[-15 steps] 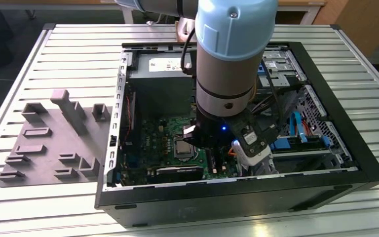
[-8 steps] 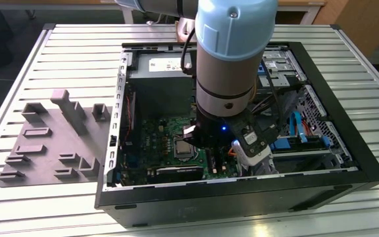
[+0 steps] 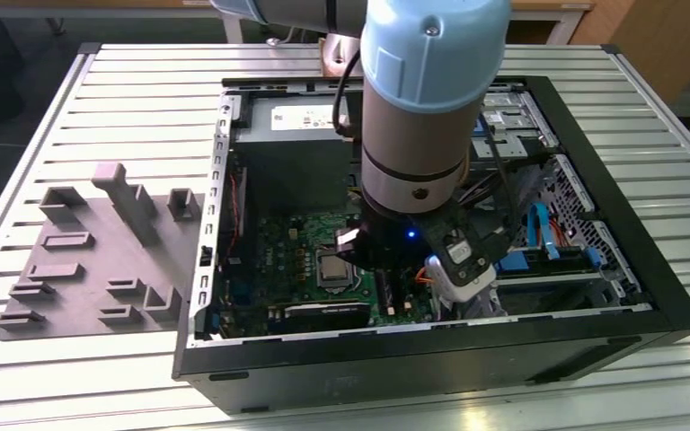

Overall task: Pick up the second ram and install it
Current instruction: 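Press down the second ram until it locks into place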

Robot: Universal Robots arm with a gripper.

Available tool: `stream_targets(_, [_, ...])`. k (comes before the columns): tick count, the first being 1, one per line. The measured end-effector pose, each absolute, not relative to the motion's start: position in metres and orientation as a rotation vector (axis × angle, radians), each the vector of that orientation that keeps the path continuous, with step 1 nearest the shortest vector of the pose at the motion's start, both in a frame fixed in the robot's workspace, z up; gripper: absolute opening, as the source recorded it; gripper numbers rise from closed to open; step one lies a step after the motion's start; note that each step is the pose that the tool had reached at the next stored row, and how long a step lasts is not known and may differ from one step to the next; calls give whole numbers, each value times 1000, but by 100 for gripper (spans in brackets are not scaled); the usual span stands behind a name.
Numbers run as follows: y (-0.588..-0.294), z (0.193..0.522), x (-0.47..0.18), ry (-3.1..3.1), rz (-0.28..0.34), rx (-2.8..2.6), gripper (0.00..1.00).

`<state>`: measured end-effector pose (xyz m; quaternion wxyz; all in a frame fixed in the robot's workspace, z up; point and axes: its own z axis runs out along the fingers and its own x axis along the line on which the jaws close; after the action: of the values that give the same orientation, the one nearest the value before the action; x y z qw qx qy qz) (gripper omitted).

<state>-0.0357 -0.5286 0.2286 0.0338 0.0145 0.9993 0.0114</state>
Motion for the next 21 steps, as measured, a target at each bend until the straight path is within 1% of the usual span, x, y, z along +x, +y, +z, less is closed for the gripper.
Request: stream_targets(21, [-529, 224, -36, 3074, 35, 44, 11])
